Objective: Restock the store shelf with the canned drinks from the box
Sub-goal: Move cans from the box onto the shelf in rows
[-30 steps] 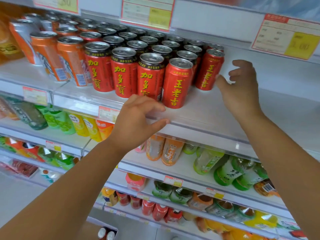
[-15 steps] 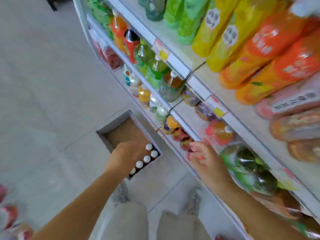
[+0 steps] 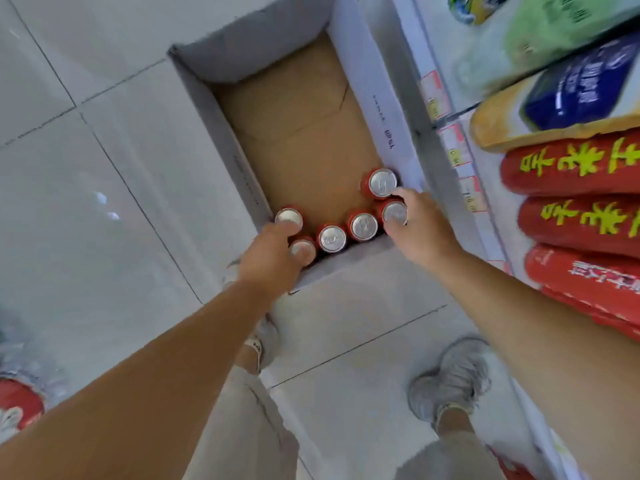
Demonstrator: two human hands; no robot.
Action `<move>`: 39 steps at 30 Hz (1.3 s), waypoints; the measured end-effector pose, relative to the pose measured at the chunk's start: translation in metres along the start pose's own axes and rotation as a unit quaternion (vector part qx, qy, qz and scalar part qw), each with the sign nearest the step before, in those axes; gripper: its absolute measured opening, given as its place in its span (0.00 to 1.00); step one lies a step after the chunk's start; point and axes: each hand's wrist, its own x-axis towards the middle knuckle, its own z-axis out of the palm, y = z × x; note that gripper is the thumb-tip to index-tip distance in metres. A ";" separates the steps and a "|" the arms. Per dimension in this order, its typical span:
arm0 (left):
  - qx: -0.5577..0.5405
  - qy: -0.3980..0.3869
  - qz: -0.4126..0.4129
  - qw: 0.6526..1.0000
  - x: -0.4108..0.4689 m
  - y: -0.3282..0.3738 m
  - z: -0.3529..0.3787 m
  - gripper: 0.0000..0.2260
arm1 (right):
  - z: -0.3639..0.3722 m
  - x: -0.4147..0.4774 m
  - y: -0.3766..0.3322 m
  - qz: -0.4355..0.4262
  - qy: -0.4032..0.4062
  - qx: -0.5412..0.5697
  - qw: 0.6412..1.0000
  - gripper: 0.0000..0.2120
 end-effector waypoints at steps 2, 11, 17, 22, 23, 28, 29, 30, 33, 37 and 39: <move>-0.031 0.033 0.011 0.999 0.033 -0.012 0.017 0.20 | 0.028 0.029 0.009 -0.022 0.023 -0.029 0.999 0.23; -0.052 0.122 -0.051 0.990 0.104 -0.014 0.068 0.36 | 0.076 0.095 0.020 0.000 0.063 -0.068 0.996 0.39; 0.001 0.105 -0.046 0.993 0.113 -0.019 0.078 0.33 | 0.078 0.116 0.017 0.007 0.053 -0.108 0.993 0.35; -0.097 0.110 -0.049 0.988 0.110 -0.017 0.070 0.30 | 0.077 0.109 0.023 -0.013 0.079 -0.043 0.996 0.30; -0.116 0.117 -0.044 0.985 0.105 -0.013 0.066 0.30 | 0.073 0.103 0.022 -0.015 0.087 -0.015 0.996 0.30; -0.157 0.142 -0.006 0.977 0.048 0.021 0.026 0.31 | 0.027 0.046 -0.003 -0.019 0.167 0.106 0.980 0.29; -0.155 0.145 0.003 0.977 0.032 0.031 0.013 0.30 | 0.012 0.030 -0.011 -0.013 0.172 0.124 0.977 0.29; -0.152 0.149 0.010 0.977 0.014 0.041 -0.001 0.30 | -0.005 0.012 -0.019 -0.009 0.176 0.137 0.975 0.29; -0.155 0.160 0.024 0.975 -0.047 0.076 -0.050 0.28 | -0.066 -0.049 -0.046 -0.011 0.191 0.172 0.966 0.30; -0.153 0.170 0.062 0.971 -0.152 0.138 -0.133 0.27 | -0.171 -0.150 -0.091 -0.030 0.235 0.200 0.951 0.30; -0.147 0.178 0.094 0.968 -0.214 0.174 -0.178 0.27 | -0.227 -0.207 -0.115 -0.045 0.271 0.211 0.938 0.29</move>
